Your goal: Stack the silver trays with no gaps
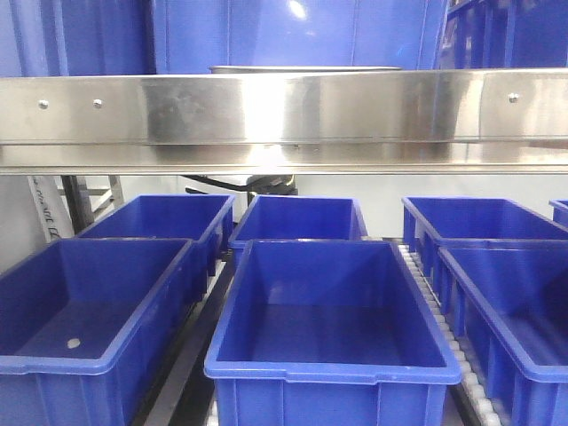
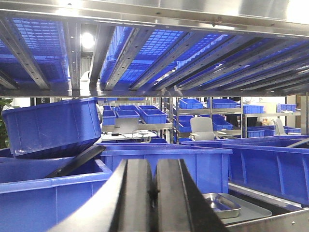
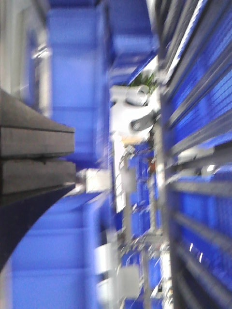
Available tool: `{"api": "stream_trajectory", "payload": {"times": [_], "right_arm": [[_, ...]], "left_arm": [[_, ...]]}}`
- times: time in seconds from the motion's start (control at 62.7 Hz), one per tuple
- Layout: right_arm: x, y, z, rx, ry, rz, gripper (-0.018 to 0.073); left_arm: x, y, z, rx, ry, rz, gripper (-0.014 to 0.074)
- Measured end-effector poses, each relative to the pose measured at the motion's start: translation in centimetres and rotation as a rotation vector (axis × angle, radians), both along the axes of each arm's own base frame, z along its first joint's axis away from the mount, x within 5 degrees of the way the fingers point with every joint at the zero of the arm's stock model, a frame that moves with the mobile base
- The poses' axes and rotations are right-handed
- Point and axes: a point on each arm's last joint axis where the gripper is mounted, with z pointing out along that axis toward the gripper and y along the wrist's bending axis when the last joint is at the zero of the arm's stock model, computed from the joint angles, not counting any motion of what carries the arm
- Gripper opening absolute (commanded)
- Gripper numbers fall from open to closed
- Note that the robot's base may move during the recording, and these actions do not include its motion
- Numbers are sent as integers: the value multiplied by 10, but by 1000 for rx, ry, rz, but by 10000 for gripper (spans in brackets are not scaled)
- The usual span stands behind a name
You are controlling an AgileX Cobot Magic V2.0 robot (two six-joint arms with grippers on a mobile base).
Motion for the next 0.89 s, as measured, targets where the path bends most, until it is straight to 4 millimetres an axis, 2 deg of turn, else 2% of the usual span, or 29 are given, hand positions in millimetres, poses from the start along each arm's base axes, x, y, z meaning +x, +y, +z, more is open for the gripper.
{"api": "stream_trajectory", "payload": {"times": [0.144, 0.447, 0.527, 0.734, 0.894], "right_arm": [[4, -1, -52, 9, 90, -13, -79], [14, -3, -128, 23, 196, -26, -79], [14, -4, -134, 21, 172, -31, -79], [13, -4, -133, 20, 155, -32, -79], [13, -3, -138, 23, 209, -23, -79]], "left_arm": [[0, 0, 0, 0, 0, 0, -9], [0, 0, 0, 0, 0, 0, -9], [0, 0, 0, 0, 0, 0, -9], [0, 0, 0, 0, 0, 0, -9], [0, 0, 0, 0, 0, 0, -9]]}}
